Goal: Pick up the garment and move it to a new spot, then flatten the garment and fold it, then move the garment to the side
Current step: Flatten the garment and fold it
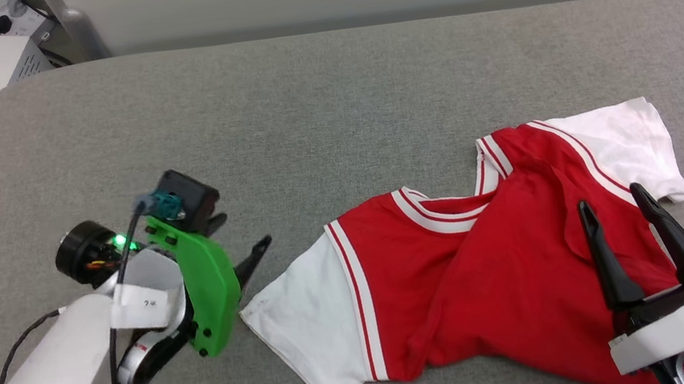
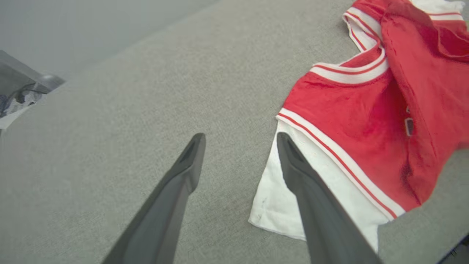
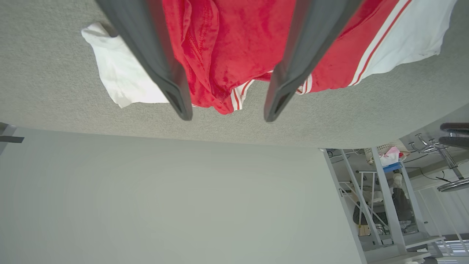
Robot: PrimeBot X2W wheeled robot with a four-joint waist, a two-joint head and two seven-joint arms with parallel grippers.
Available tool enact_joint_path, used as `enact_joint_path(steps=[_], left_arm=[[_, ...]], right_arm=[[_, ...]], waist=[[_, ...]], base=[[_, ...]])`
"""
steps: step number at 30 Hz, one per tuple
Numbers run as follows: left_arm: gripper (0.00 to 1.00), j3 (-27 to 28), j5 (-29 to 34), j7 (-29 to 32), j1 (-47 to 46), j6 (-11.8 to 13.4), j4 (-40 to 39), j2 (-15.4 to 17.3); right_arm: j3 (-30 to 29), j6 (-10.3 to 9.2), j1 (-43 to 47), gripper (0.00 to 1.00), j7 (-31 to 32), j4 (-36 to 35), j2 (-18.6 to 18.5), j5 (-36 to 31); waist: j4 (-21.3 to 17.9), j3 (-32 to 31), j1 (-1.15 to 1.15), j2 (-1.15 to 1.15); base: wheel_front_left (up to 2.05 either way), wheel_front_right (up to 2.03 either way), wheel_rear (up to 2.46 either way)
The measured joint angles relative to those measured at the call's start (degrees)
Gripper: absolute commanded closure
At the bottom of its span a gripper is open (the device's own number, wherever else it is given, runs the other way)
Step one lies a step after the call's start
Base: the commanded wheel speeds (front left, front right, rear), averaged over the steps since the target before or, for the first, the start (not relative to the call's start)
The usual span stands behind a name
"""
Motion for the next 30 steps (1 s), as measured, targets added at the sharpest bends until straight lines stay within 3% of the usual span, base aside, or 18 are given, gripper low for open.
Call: enact_joint_path(steps=[3, 8, 24, 26, 30], left_arm=[[0.0, -4.43, -4.79, 5.75, -1.64, 0.0, 0.14, 2.2], [0.0, -11.46, -9.46, 10.12, -4.1, 0.0, 1.59, 4.47], [0.0, -27.75, -14.55, 6.95, -10.23, -0.26, 10.98, 5.28], [1.0, -29.19, -14.67, 6.1, -11.05, -0.29, 11.38, 5.33], [1.0, -31.16, -14.97, 2.49, -12.48, -0.25, 13.36, 5.31]], right_arm=[[0.81, 0.0, -1.33, 0.0, -0.41, 0.93, 0.02, 0.0], [1.65, 0.01, -3.45, 0.0, -0.48, 2.04, -0.04, 0.01], [3.3, 0.0, -6.67, 0.0, -0.93, 3.99, -0.01, 0.02], [3.39, 0.0, -6.72, 0.0, -0.94, 4.37, -0.02, 0.03], [3.5, 0.0, -6.73, 0.0, -0.99, 4.91, -0.01, 0.04]], waist=[[-0.79, 0.93, 0.0, 0.0], [-2.21, 2.59, 0.0, 0.0], [-5.47, 7.23, 0.0, 0.0], [-5.55, 7.16, 0.0, 0.01], [-5.51, 6.4, 0.0, 0.0]], base=[[0.0, 0.0, 0.0], [0.0, 0.0, 0.0], [0.0, 0.0, 0.0], [0.0, 0.0, 0.0], [0.0, 0.0, 0.0]])
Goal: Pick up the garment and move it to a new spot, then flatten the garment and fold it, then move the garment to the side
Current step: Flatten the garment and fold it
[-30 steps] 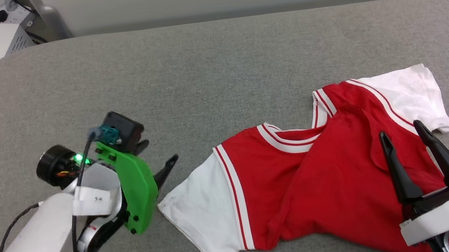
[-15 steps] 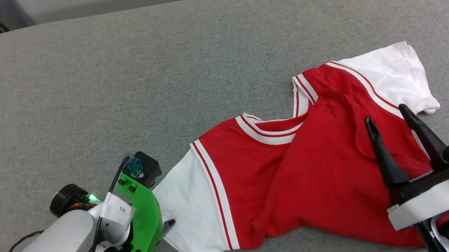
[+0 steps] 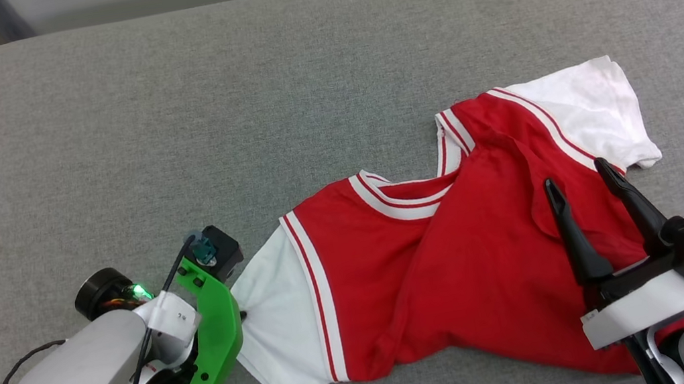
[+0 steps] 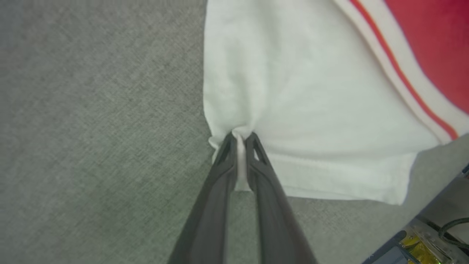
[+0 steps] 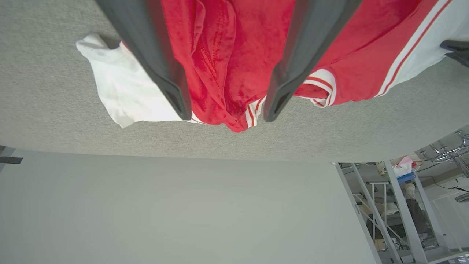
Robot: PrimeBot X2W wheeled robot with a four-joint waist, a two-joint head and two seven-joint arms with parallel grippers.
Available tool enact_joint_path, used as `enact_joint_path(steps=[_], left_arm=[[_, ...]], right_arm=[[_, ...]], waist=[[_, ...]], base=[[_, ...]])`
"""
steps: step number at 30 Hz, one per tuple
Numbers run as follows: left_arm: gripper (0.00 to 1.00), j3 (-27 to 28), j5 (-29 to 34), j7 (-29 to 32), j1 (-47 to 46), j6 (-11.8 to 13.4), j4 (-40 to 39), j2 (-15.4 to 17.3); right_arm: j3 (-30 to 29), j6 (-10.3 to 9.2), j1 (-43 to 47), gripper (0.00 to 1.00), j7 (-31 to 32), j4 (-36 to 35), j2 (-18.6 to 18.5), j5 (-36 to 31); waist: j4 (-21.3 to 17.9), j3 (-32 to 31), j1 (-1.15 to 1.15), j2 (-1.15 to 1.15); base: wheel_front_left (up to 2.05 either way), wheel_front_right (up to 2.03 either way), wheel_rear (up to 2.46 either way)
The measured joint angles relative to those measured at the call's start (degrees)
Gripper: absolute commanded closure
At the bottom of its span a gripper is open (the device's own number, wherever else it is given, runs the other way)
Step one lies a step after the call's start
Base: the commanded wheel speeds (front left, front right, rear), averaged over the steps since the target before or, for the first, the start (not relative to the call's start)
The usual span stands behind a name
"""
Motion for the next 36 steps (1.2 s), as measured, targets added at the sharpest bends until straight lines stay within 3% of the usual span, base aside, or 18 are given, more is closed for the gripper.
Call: enact_joint_path(steps=[7, 15, 23, 24, 25, 32, 36], left_arm=[[1.0, -1.79, 0.81, -7.47, -2.85, -0.23, 4.24, 0.49], [1.0, 1.6, 0.45, -12.16, -6.91, -0.16, 11.28, 4.03], [0.99, 2.18, -1.01, -14.34, -6.57, 0.35, 19.86, 2.43], [0.6, 2.19, -1.15, -14.96, -6.46, 0.35, 20.74, 1.78], [0.0, 2.23, -1.33, -15.34, -6.44, 0.35, 21.32, 1.31], [0.0, 3.7, -3.04, -18.17, -8.39, 0.33, 23.48, -0.24], [0.0, 5.13, -7.31, -12.78, -12.13, 0.26, 21.67, 0.43]], right_arm=[[-0.29, 0.0, 0.09, 0.0, 0.0, 0.24, 0.02, 0.09], [-1.32, 0.0, 0.38, 0.0, -0.01, 0.13, 0.16, 0.09], [-2.15, 0.0, 0.43, 0.0, -0.01, -0.03, 0.79, -0.05], [-2.2, 0.0, 0.43, 0.0, -0.01, -0.02, 0.97, -0.11], [-2.29, 0.0, 0.43, 0.0, -0.01, -0.01, 1.08, -0.13], [-2.81, 0.0, 0.45, 0.0, -0.01, 0.12, 1.29, -0.55], [-2.74, 0.0, 0.46, 0.0, -0.01, 0.12, 1.2, -0.57]], waist=[[0.04, -1.54, 0.0, 0.0], [-1.54, -1.61, 0.0, 0.0], [-2.81, 0.09, 0.01, 0.0], [-2.9, 0.22, 0.01, 0.0], [-2.89, 0.24, 0.01, 0.0], [-1.46, -0.82, 0.0, 0.0], [-0.55, -1.67, 0.01, 0.0]], base=[[0.0, 0.0, 0.0], [0.0, 0.0, 0.0], [0.0, 0.0, 0.0], [0.0, 0.0, 0.0], [0.0, 0.0, 0.0], [0.0, 0.0, 0.0], [0.0, 0.0, 0.0]])
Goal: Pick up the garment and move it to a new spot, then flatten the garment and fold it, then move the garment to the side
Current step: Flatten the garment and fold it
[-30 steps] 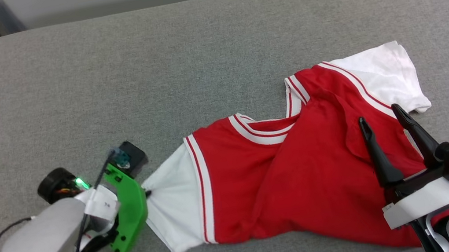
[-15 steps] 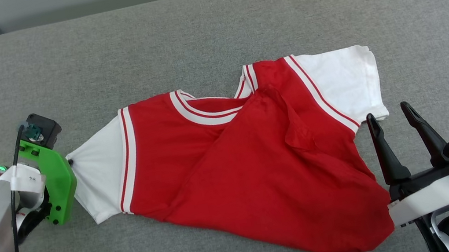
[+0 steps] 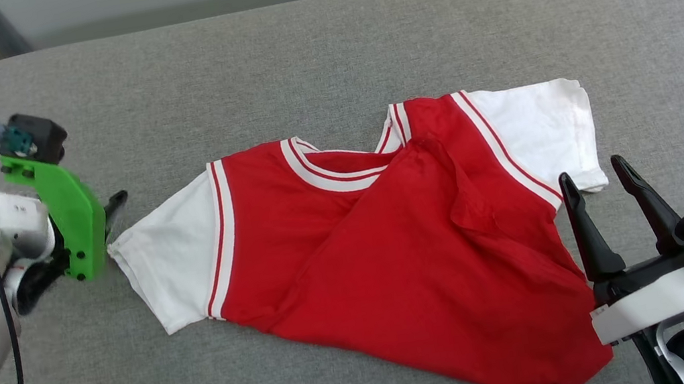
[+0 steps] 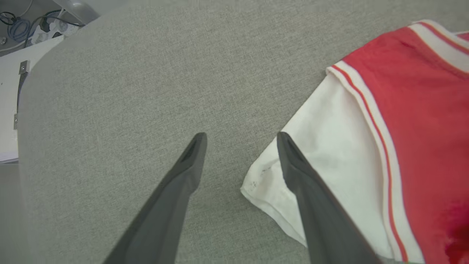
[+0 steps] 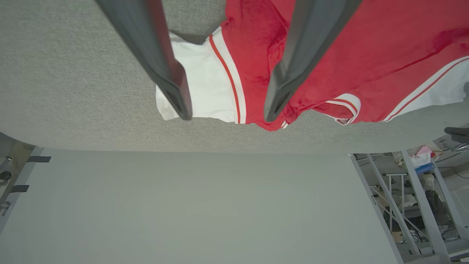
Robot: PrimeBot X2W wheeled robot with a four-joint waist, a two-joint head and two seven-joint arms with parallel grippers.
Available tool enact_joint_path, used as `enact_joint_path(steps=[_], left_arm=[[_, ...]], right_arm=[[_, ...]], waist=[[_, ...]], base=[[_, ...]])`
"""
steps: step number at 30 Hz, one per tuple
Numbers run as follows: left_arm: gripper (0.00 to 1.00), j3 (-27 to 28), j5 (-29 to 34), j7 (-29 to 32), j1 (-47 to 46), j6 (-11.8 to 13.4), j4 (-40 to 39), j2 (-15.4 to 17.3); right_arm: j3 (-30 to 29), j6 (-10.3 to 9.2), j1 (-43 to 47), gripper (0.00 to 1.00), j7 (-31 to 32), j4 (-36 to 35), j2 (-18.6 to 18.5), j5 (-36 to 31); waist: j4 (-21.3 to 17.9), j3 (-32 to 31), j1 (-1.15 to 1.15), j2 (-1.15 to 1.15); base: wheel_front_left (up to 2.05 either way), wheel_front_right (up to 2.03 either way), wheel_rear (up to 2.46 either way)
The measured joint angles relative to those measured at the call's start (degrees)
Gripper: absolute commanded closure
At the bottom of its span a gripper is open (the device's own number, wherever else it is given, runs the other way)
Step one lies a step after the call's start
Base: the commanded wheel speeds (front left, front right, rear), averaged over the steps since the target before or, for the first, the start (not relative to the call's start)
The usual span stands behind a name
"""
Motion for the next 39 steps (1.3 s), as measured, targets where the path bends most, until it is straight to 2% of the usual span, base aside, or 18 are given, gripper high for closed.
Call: enact_joint_path(steps=[8, 14, 23, 24, 25, 31, 39], left_arm=[[0.0, -3.5, -4.89, 16.07, -4.35, -0.01, -7.01, 3.31], [0.0, -5.35, -5.9, 18.62, -3.93, -0.01, -6.54, 3.69], [0.0, -5.79, -5.92, 17.35, -1.21, -0.04, -2.0, 3.11], [0.59, -5.77, -5.94, 16.93, -1.19, -0.04, -2.19, 3.02], [1.0, -5.77, -5.98, 15.68, -1.18, -0.04, -2.38, 2.88], [1.0, -6.28, -4.85, 8.37, -1.25, -0.05, -1.89, 1.08], [1.0, -5.87, -0.01, -3.41, -2.56, -0.08, -3.6, 1.1]], right_arm=[[0.4, 0.0, -0.07, 0.0, 0.0, -0.29, -0.34, 0.0], [0.69, 0.0, -0.67, 0.0, 0.0, -0.53, -0.18, -0.01], [0.47, 0.0, -2.2, 0.0, 0.0, -0.82, 0.07, -0.04], [0.29, 0.0, -2.28, 0.0, 0.0, -0.83, 0.07, -0.04], [-0.05, 0.0, -2.37, 0.0, 0.0, -0.88, 0.05, -0.04], [-2.61, 0.0, -3.5, 0.0, 0.0, -1.49, -1.12, -0.63], [-5.64, 0.0, -8.92, 0.0, 2.3, -4.15, -9.1, -1.01]], waist=[[0.27, 0.71, 0.0, 0.0], [-0.77, 2.64, 0.0, 0.0], [-2.14, 5.63, -0.01, 0.0], [-2.12, 5.8, -0.01, 0.0], [-1.99, 5.89, -0.01, 0.0], [-0.56, 5.33, -0.01, 0.0], [1.48, 2.99, -0.01, 0.0]], base=[[0.0, 0.0, 0.0], [0.0, 0.0, 0.0], [0.0, 0.0, 0.0], [0.0, 0.0, 0.0], [0.0, 0.0, 0.0], [0.0, 0.0, 0.0], [0.0, 0.0, 0.0]])
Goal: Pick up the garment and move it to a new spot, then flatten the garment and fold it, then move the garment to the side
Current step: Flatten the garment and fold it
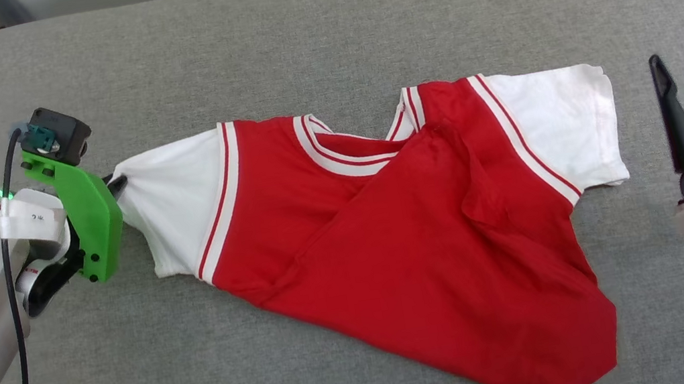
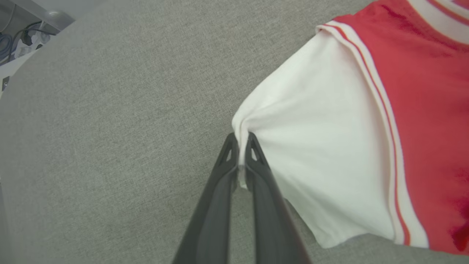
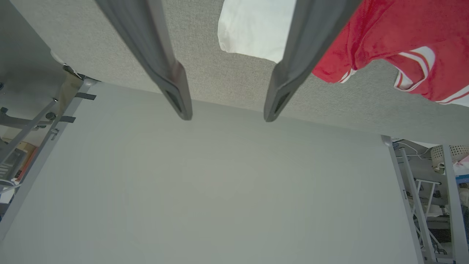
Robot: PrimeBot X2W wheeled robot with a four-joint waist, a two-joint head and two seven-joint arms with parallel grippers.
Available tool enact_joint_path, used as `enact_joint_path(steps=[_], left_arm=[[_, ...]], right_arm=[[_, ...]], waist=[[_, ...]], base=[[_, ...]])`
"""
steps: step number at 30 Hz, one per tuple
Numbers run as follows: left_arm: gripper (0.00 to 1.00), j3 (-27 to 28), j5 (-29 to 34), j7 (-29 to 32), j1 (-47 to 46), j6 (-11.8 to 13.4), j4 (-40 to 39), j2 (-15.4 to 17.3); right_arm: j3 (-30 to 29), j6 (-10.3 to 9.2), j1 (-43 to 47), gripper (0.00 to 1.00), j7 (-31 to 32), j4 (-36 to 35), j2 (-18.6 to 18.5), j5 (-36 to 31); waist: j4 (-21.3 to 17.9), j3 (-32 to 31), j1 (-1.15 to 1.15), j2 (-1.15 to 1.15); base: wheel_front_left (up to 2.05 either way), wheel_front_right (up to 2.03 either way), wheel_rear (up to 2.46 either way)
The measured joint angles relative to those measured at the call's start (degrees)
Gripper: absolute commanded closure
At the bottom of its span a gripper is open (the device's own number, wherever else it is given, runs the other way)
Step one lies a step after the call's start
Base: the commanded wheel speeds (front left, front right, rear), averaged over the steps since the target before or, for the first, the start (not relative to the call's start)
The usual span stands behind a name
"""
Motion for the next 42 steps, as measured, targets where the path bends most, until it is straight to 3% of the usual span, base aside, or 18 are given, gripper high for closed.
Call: enact_joint_path(steps=[6, 11, 15, 19, 26, 35, 41, 42], left_arm=[[1.0, 0.47, 3.65, -6.13, -0.85, 2.22, -5.75, 0.92], [1.0, 0.45, 5.21, -7.43, -1.15, 4.43, -9.98, 0.93], [1.0, 0.41, 6.03, -7.6, -1.51, 5.71, -12.57, 0.87], [1.0, 0.44, 7.14, -8.05, -2.03, 6.67, -14.36, 0.91], [1.0, 0.76, 8.06, -8.97, -3.25, 7.75, -16.34, 1.0], [1.0, 1.01, 8.31, -9.8, -4.22, 8.13, -16.84, 0.53], [1.0, 0.99, 8.31, -10.11, -4.33, 8.11, -16.24, 0.33], [1.0, 0.98, 8.31, -10.12, -4.34, 8.08, -16.08, 0.32]], right_arm=[[1.04, 0.01, -8.96, 0.0, 15.11, 0.89, -10.83, 5.79], [6.46, 0.01, -14.8, 0.0, 31.73, 5.75, -19.27, 15.4], [10.77, 0.01, -19.31, 0.0, 44.21, 9.81, -24.18, 23.21], [15.29, 0.01, -22.44, 0.0, 54.13, 13.44, -26.74, 28.87], [20.94, 0.01, -28.38, 0.0, 59.69, 18.09, -26.8, 30.73], [26.41, -0.01, -31.11, 0.0, 59.55, 25.52, -25.62, 30.82], [29.91, -0.05, -32.21, 0.0, 57.15, 26.13, -26.7, 31.85], [30.51, -0.05, -32.46, 0.73, 56.24, 26.21, -26.81, 31.85]], waist=[[2.38, -0.65, 0.0, 0.0], [4.2, 0.08, 0.0, 0.0], [5.42, 1.32, 0.0, 0.0], [6.48, 2.71, 0.0, 0.0], [8.07, 5.69, 0.0, 0.0], [9.9, 9.44, 0.0, 0.0], [10.25, 10.52, 0.0, 0.0], [10.11, 10.48, 0.0, 0.0]], base=[[0.0, 0.0, 0.0], [0.0, 0.0, 0.0], [0.0, 0.0, 0.0], [0.0, 0.0, 0.0], [0.0, 0.0, 0.0], [0.0, 0.0, 0.0], [0.0, 0.0, 0.0], [0.0, 0.0, 0.0]])
